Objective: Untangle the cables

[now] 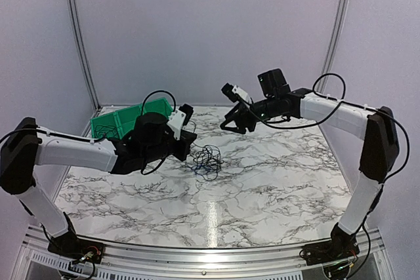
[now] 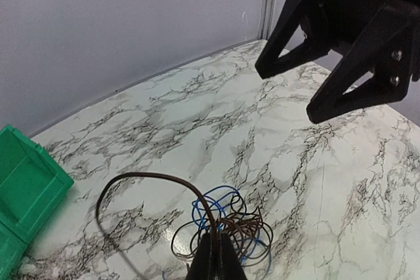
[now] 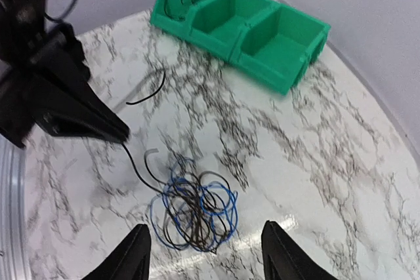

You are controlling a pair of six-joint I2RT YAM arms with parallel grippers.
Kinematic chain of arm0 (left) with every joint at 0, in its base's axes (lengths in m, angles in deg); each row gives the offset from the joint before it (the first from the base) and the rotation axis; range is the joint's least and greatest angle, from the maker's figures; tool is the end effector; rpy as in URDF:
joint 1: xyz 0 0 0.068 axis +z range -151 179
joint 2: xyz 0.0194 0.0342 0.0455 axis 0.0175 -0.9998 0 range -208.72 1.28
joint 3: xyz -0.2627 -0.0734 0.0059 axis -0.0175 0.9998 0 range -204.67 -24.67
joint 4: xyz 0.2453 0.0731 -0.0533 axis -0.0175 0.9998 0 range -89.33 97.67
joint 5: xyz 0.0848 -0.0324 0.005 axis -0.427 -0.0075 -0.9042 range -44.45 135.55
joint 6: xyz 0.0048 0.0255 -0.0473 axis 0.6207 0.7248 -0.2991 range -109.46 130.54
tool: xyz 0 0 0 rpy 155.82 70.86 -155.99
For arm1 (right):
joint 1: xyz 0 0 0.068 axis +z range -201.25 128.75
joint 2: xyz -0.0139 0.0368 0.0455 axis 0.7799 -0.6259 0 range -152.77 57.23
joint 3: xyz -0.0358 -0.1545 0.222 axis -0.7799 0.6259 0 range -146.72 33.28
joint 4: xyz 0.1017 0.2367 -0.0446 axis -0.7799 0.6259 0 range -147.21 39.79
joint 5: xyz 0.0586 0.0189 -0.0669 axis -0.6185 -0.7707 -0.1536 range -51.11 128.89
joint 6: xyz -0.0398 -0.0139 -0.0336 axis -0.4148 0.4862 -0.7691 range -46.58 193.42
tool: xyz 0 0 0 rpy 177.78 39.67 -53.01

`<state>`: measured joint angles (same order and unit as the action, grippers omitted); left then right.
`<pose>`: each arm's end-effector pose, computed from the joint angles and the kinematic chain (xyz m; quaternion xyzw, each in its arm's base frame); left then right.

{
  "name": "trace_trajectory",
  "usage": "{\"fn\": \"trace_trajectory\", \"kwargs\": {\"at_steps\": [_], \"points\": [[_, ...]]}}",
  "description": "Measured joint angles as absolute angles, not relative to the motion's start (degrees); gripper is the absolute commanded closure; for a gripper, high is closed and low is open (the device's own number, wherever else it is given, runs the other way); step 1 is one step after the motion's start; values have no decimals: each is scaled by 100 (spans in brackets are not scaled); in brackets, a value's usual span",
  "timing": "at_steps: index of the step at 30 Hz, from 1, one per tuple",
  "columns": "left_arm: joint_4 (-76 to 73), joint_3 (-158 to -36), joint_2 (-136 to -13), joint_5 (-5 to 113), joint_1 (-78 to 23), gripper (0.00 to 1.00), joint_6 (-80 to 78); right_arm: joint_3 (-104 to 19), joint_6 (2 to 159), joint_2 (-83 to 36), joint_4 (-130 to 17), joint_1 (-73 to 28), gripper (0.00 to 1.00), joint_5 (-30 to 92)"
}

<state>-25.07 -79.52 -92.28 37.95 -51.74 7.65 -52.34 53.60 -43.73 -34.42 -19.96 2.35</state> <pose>0.2388 -0.2847 0.2460 0.2789 0.7304 -0.2340 0.5779 0.3334 0.2275 0.3024 -0.4921 0.7113 0.3220 0.3850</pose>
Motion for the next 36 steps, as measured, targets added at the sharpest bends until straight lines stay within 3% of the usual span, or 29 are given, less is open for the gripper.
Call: {"fn": "trace_trajectory", "kwargs": {"at_steps": [8,15,18,21,25,32,36], "points": [[-2767,-6682,-8762,3234,-5198,100,-129,-4959,4643,-5263,-3407,-1771,35,1031],[-2830,-6245,-8589,2903,-5207,100,-527,-5540,4508,-6292,-3377,-1413,8,1461],[-2880,-6241,-8589,2873,-5207,100,-577,-5844,4466,-6568,-3311,-1321,7,1569],[-2911,-6241,-8589,2836,-5207,100,-553,-6045,4407,-6738,-3311,-1234,17,1656],[-2911,-6241,-8583,2755,-5207,100,-459,-6146,4388,-6898,-3291,-1179,38,1667],[-2896,-6243,-8253,2683,-5207,100,-289,-6159,4414,-7095,-3239,-1170,82,1534],[-2701,-6354,-7824,2591,-5207,100,-149,-6159,4479,-7162,-3197,-1170,97,1422]]}}
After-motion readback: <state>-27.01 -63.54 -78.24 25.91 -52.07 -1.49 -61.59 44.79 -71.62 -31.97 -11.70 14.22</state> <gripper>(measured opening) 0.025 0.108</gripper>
